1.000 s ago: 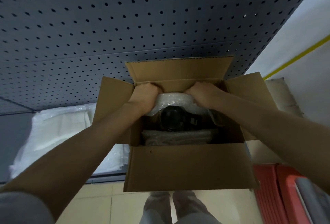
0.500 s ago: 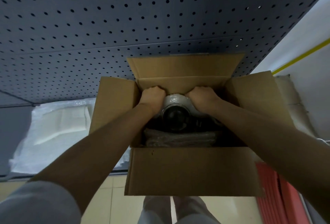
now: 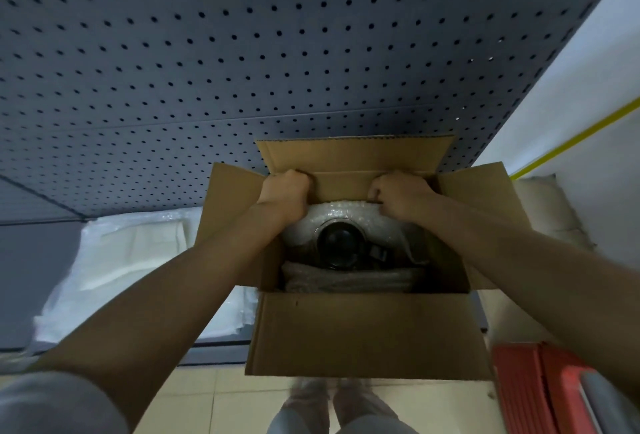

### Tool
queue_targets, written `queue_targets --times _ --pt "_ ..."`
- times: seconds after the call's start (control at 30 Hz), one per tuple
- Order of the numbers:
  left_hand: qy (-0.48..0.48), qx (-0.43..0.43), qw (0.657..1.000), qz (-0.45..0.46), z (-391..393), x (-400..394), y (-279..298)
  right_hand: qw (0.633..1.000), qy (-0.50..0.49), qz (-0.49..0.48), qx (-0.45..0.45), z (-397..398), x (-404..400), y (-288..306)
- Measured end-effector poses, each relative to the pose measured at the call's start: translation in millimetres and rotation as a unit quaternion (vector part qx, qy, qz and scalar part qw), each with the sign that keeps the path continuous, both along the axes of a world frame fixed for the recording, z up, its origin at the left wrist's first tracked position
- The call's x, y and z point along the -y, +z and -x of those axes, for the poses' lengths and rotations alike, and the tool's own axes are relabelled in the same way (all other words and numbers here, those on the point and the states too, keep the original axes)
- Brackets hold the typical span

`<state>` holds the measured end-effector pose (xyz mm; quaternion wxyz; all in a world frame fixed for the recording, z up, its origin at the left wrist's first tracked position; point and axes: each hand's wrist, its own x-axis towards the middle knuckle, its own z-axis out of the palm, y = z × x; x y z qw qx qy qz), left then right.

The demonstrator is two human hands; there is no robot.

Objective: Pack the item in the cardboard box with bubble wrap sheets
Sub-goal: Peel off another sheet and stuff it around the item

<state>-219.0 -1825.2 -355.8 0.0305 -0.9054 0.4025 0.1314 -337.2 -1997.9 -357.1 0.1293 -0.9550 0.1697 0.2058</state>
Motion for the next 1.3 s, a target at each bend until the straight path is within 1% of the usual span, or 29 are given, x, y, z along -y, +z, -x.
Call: queue_targets --times 0.1,0.27,0.4,0.5,0.67,0.77,0.87,1.03,1.17,1.3 --pt "0.029 -0.015 0.999 0.022 0.6 -7.5 17.0 0.999 -0.022 -0.038 0.023 -0.9 -5.9 10.4" --pt "0.074 0.022 0.995 0.056 -1.8 -34.9 47.4 0.994 -0.037 -0.092 0.054 -5.7 -27.1 26.5" --pt "0.117 0.065 0.986 0.101 -8.1 -70.8 67.8 0.995 -0.031 -0.059 0.073 -16.3 -55.3 45.2" --pt "0.142 0.077 0.981 0.108 -18.7 -105.3 75.3 0.994 -0.037 -0.033 0.094 -28.6 -83.5 61.3" --pt "0.173 0.081 0.975 0.113 -45.1 -172.8 76.3 0.984 -0.006 -0.020 0.177 -61.3 -142.3 80.9" --pt "0.181 0.075 0.975 0.105 -66.4 -217.3 72.7 0.976 0.015 -0.042 0.212 -88.0 -183.6 88.6" --pt "0.176 0.069 0.978 0.087 -89.1 -263.0 70.4 0.968 0.010 -0.060 0.245 -114.7 -229.7 92.9" --pt "0.149 0.065 0.986 0.032 -127.7 -330.7 65.1 0.973 -0.006 -0.088 0.214 -156.1 -299.5 83.2" --pt "0.136 0.052 0.989 0.006 -147.3 -368.8 54.1 0.977 -0.022 -0.092 0.192 -174.5 -340.6 61.6" --pt "0.131 0.013 0.991 -0.009 -159.7 -391.6 28.8 0.984 -0.035 -0.097 0.143 -184.0 -363.0 30.7"
